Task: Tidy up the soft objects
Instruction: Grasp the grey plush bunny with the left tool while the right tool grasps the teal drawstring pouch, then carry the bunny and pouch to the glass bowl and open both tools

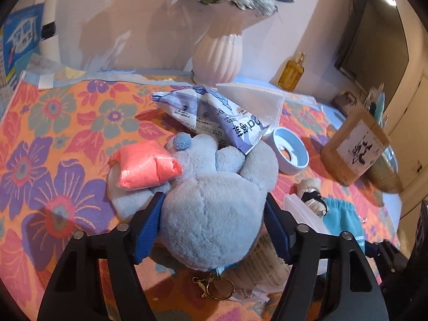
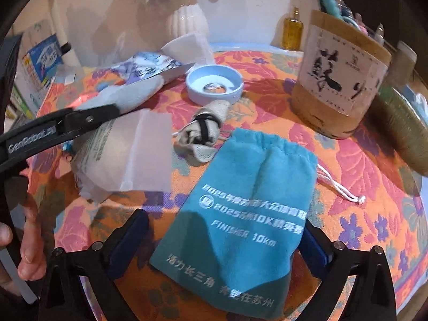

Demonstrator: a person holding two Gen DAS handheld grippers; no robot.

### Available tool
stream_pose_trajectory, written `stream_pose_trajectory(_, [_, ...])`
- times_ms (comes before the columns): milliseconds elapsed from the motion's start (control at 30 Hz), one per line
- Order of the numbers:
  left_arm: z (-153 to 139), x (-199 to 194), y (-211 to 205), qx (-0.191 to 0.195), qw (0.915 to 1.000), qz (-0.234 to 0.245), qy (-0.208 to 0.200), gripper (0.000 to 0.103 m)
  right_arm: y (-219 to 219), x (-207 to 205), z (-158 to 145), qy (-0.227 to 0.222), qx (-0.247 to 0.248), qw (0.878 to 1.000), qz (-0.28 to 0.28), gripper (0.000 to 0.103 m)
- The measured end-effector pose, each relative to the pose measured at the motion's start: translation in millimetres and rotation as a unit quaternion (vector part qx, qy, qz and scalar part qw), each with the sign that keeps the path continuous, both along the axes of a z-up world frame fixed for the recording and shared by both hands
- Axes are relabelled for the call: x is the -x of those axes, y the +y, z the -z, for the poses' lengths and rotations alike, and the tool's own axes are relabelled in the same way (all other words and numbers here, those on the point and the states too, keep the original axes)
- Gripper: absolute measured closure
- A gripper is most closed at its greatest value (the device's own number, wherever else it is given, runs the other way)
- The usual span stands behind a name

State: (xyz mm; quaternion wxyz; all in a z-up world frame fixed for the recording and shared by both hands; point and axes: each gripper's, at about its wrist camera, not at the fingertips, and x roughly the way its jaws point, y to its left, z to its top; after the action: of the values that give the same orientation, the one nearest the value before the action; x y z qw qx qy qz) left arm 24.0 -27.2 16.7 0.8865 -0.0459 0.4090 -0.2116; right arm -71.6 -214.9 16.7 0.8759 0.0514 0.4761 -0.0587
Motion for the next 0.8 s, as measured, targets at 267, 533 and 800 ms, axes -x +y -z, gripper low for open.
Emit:
stream_pose_trajectory(267, [-16.4, 18.3, 4.6, 0.051, 0.9986, 0.016, -0.003, 0.038, 0.7, 8.3, -10.5, -0.022, 0.033, 0.999, -0.014, 0.082])
stream_pose_trajectory(533, [-52.0, 33.2, 31.6, 0.17, 0.9852, 0.018, 0.01, 0.038, -6.5, 24.3, -42.4, -0.056, -0.04, 0.997, -0.028, 0.092])
stream_pose_trajectory(800, [-94.0, 57.5, 32.8, 0.157, 0.9861, 0.023, -0.048, 0.038, -22.5, 42.0, -89.1, -0.112, -0.071, 0.991, -0.017, 0.092])
